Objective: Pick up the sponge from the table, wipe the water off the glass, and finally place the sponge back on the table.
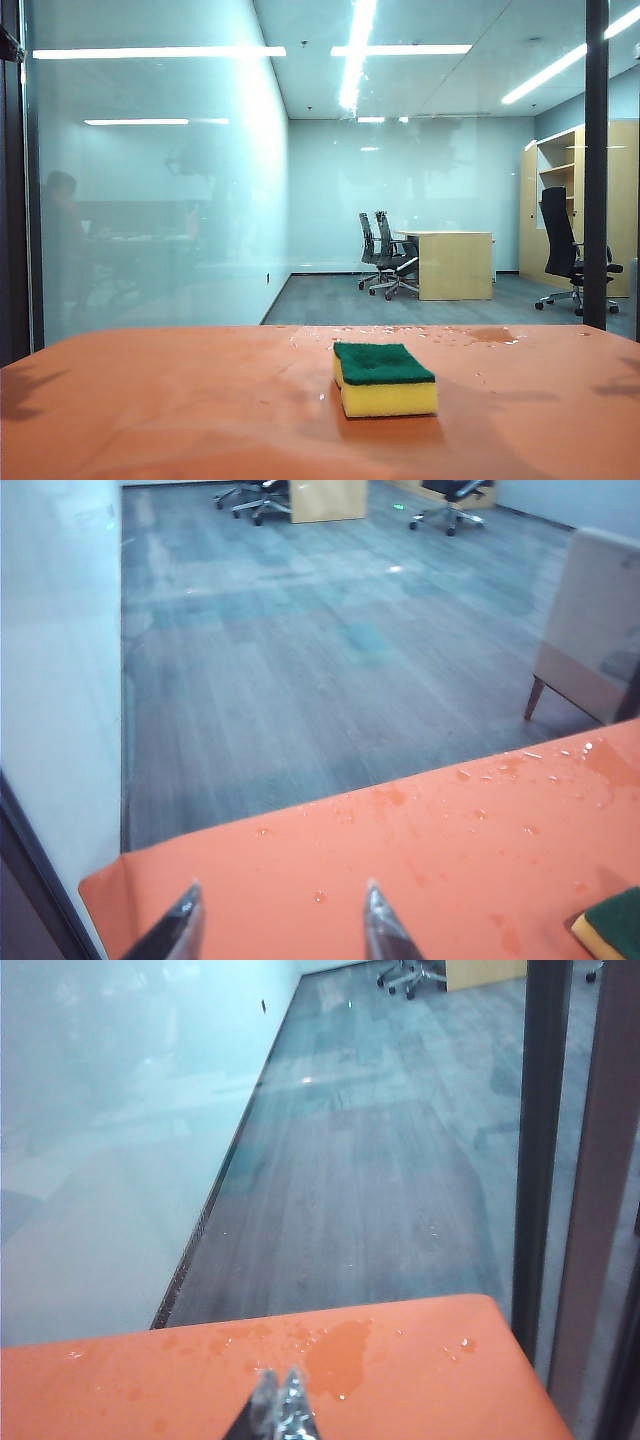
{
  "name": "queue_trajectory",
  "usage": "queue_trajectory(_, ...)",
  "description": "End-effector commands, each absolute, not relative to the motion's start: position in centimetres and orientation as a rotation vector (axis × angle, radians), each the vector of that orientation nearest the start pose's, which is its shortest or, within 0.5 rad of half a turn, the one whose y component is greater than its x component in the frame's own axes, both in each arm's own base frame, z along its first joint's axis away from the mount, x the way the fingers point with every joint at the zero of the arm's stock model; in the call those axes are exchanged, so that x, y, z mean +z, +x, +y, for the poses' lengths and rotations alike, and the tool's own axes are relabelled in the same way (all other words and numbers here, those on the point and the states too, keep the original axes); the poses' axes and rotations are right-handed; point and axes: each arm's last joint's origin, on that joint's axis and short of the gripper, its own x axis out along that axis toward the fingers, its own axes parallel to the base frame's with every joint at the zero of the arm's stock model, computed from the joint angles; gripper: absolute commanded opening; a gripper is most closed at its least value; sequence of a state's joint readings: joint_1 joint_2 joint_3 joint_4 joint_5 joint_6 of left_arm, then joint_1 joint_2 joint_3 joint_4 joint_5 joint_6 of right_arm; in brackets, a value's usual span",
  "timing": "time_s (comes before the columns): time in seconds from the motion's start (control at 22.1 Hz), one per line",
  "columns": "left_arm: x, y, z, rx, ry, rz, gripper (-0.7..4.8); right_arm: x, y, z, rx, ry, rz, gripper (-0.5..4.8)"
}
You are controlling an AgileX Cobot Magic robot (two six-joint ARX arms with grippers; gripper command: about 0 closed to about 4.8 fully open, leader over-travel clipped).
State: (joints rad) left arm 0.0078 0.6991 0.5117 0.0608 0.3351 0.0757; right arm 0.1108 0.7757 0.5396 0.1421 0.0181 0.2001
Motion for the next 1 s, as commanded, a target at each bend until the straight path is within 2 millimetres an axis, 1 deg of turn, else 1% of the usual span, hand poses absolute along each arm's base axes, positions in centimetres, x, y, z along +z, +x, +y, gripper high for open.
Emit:
queue_trajectory(0.05,26.9,16.1,-0.8,-0.308,0.025,0.077,1.64,27.2,16.5,1.7,0.035,0.191,0.074,-0.07)
queue_trajectory(0.14,26.4,15.5,-0.7,-0.297,0.008,0.037,1.63,26.5,15.6,1.5,0.01,0.191,0.058,-0.07)
queue_trajectory(0.27,25.1,14.1,-0.7,-0.276,0.002,-0.02,1.6,25.7,14.0,1.2,-0.012,0.194,0.022,-0.07)
queue_trajectory(0.32,24.8,13.7,-0.7,-0.268,0.004,-0.029,1.6,25.5,13.8,1.2,-0.013,0.195,0.015,-0.07)
queue_trajectory(0.41,24.0,12.7,-0.7,-0.263,0.007,-0.06,1.6,24.4,12.9,1.1,-0.017,0.165,0.001,-0.07)
queue_trajectory(0.5,23.7,12.0,-0.7,-0.265,0.011,-0.092,1.6,23.3,12.2,1.1,0.018,0.151,0.001,-0.07)
queue_trajectory(0.72,23.0,11.1,-0.7,-0.266,0.001,-0.129,1.6,21.2,11.4,1.2,0.079,0.146,0.039,-0.07)
queue_trajectory(1.0,22.0,10.3,-0.7,-0.268,-0.023,-0.16,1.6,19.3,10.8,1.2,0.114,0.142,0.036,-0.07)
